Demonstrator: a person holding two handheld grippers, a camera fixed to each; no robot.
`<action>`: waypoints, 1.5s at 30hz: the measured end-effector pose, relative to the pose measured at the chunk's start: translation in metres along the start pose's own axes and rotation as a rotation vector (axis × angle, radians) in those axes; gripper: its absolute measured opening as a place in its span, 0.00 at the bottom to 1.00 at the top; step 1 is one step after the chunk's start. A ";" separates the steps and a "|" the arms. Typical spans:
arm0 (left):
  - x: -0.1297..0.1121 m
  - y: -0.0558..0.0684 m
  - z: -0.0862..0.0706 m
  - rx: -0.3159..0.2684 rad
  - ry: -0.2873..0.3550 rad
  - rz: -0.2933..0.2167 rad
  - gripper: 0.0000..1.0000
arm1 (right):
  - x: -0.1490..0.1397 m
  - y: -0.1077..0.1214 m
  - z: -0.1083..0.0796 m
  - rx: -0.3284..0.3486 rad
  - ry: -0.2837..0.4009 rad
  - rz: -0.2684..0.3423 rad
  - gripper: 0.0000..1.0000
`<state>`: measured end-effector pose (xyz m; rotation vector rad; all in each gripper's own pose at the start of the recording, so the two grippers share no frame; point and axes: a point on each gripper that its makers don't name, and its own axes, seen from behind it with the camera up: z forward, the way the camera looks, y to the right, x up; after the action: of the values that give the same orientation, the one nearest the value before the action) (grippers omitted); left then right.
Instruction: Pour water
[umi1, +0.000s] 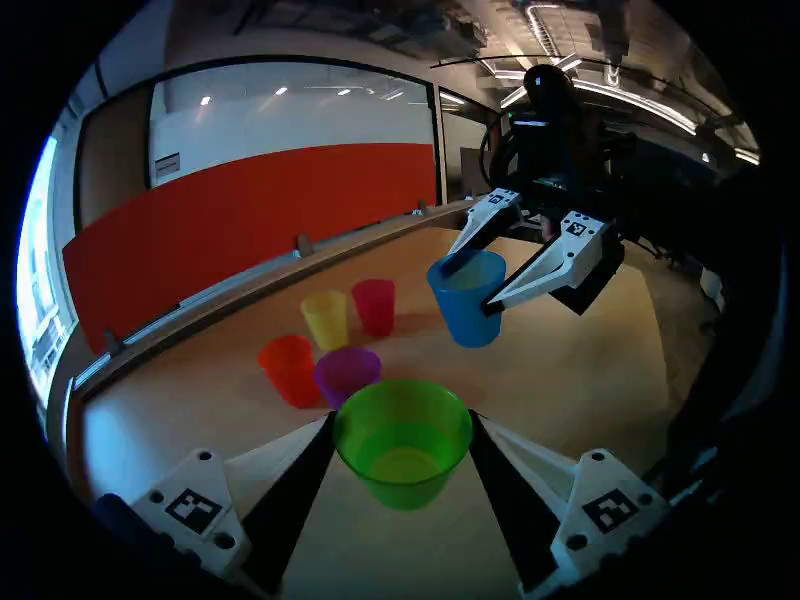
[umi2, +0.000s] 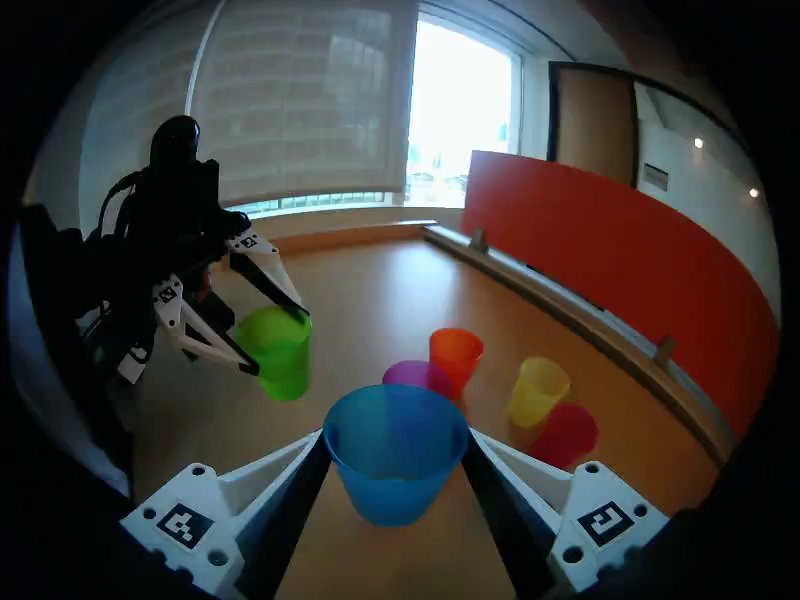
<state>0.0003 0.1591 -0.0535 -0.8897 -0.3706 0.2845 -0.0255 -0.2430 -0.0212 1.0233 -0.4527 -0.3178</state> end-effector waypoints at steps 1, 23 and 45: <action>-0.002 0.001 0.001 -0.001 -0.005 0.001 0.90 | -0.002 -0.001 0.000 0.002 -0.003 0.000 0.91; -0.036 0.013 0.005 -0.022 -0.074 -0.013 0.90 | -0.050 -0.010 0.000 0.023 -0.086 -0.010 0.91; -0.057 0.018 0.013 -0.035 -0.112 -0.030 0.90 | -0.087 -0.022 0.006 0.046 -0.141 0.008 0.91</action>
<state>-0.0584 0.1571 -0.0713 -0.9036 -0.4938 0.3015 -0.1047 -0.2181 -0.0567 1.0473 -0.5935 -0.3751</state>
